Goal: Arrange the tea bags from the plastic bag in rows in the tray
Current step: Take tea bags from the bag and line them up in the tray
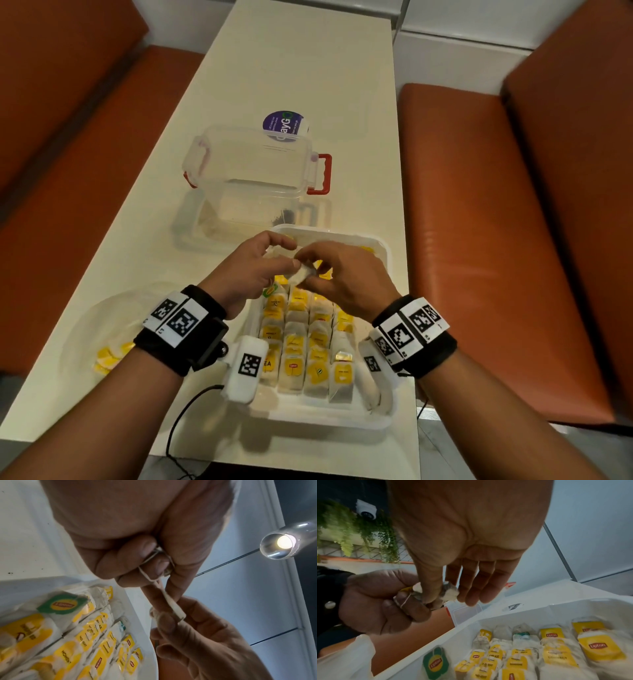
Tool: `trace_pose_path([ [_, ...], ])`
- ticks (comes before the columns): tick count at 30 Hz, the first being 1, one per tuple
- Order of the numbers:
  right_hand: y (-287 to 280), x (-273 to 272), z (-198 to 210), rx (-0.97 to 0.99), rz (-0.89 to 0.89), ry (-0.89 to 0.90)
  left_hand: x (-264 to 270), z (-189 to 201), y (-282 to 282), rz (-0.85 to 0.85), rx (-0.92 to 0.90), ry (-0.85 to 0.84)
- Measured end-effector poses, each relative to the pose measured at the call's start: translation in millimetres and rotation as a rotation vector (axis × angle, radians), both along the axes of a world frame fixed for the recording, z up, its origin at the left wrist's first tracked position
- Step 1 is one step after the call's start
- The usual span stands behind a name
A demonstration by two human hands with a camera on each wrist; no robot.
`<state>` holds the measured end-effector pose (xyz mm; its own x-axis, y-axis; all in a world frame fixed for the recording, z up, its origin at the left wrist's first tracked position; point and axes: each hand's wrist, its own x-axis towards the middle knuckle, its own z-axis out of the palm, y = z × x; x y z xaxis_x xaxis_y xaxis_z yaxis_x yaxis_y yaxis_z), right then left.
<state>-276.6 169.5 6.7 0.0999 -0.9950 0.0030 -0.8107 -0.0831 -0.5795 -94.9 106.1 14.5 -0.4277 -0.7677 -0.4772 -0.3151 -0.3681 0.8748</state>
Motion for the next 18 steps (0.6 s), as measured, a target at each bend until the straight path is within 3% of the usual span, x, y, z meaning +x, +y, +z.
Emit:
trace_pose_path([
  [4,1,-6,-4,0.012,-0.068,-0.051,2,5,-1,0.034,-0.003,0.026],
  [6,3,-12,-6,0.035,-0.127,-0.092,9,3,-3,0.031,-0.093,-0.03],
  [9,10,-23,-7,0.08,-0.192,-0.17,21,-7,-4,-0.167,-0.407,-0.456],
  [12,19,-33,-14,0.153,-0.24,-0.318,21,-15,1,-0.379,-0.557,-0.884],
  [15,23,-44,-21,0.199,-0.34,-0.447,16,-22,4,-0.47,-0.66,-1.009],
  [18,25,-51,-24,0.195,-0.373,-0.435,13,-25,5,-0.476,-0.728,-1.036],
])
